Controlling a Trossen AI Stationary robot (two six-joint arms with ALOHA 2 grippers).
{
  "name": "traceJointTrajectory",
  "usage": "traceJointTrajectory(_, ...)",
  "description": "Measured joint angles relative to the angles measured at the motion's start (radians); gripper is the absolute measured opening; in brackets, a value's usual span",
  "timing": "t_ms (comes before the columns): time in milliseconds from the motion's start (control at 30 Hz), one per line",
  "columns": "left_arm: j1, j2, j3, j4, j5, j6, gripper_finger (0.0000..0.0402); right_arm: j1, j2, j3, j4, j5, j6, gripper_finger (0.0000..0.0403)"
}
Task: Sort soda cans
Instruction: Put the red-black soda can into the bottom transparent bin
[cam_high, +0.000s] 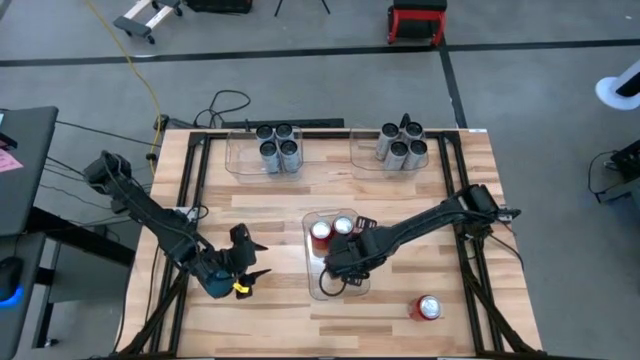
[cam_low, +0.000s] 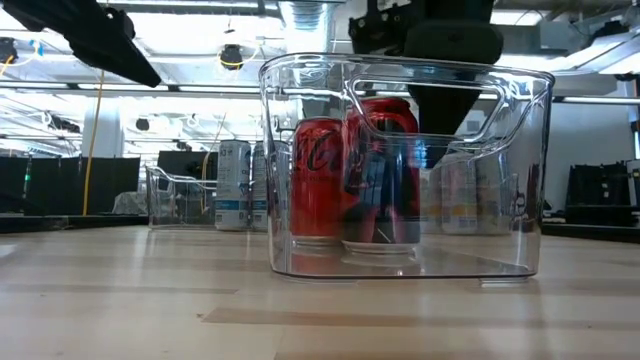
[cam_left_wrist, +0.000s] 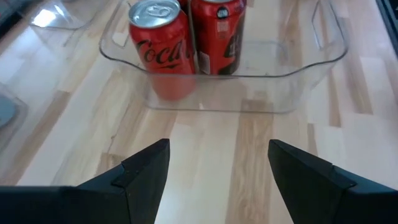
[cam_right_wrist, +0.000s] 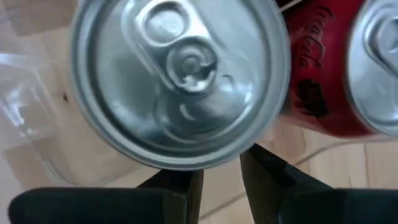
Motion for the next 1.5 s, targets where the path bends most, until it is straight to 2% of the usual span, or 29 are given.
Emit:
traceJointTrajectory(100,-0.015,0.016,0.0,-0.011,-0.043,-0.007,0.0267,0.004,0.009,0.0,0.038,0.004,-0.021,0.0123)
traceJointTrajectory(367,-0.02,0.015,0.0,-0.027,-0.053,-0.036,0.0267,0.015,0.007,0.002,0.19,0.007,-0.113,0.0123)
traceJointTrajectory(633,-0.022,0.015,0.0,-0.029,-0.053,-0.044,0.0267,0.013,0.007,0.002,0.092,0.005,-0.031,0.0123)
traceJointTrajectory(967,-0.022,0.015,0.0,-0.029,-0.053,-0.051,0.0267,0.014,0.009,0.002,0.212,-0.001,-0.045,0.0123)
traceJointTrajectory(1267,-0.028,0.015,0.0,-0.052,-0.051,-0.051,0.0267,0.038,-0.005,0.001,0.046,0.009,0.074,0.0123)
traceJointTrajectory(1367,-0.028,0.015,0.0,-0.054,-0.051,-0.047,0.0267,0.063,-0.048,0.006,0.036,0.009,0.124,0.0123)
traceJointTrajectory(1500,-0.028,0.015,0.0,-0.053,-0.051,-0.009,0.0267,0.101,-0.131,0.04,-0.071,0.009,0.219,0.0123)
